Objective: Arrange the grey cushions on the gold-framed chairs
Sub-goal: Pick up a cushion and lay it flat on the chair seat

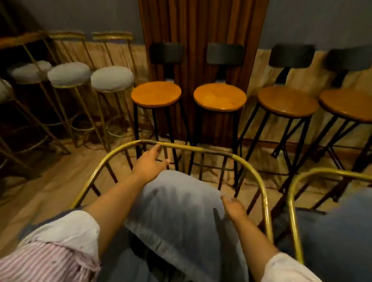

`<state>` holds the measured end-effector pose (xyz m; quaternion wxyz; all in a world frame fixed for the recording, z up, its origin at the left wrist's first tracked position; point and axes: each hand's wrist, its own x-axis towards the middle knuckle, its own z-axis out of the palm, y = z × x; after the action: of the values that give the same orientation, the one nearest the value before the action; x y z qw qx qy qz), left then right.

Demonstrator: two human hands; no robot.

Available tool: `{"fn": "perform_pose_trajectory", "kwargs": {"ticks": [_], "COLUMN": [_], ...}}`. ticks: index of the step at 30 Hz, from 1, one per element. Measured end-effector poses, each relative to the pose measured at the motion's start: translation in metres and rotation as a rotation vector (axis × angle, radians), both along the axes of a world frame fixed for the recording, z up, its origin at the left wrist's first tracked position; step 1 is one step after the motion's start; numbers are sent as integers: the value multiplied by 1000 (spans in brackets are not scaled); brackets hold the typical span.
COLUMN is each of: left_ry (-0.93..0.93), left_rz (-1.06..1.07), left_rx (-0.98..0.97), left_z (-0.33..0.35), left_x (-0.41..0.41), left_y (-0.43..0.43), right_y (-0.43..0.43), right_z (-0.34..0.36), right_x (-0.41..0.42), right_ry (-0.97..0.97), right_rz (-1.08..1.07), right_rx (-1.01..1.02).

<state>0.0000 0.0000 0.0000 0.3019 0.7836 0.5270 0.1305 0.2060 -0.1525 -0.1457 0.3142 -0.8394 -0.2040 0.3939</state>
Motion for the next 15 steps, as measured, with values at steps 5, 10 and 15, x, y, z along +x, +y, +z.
{"fn": "perform_pose_trajectory", "kwargs": {"ticks": [5,10,15], "left_ry": [85,73,81], "left_rz": [174,197,210], "left_rx": [-374,-685,-623], "left_z": [-61,-93,-88], "left_x": [-20,-28,-36], "left_y": [62,65,55], "right_y": [-4,-19,-11], "right_z": [-50,-48,-36], "right_x": [15,7,-7], "right_ry": [247,498,490], "right_rz": [-215,-392,-446], "right_rx": [-92,-108,-126]}}
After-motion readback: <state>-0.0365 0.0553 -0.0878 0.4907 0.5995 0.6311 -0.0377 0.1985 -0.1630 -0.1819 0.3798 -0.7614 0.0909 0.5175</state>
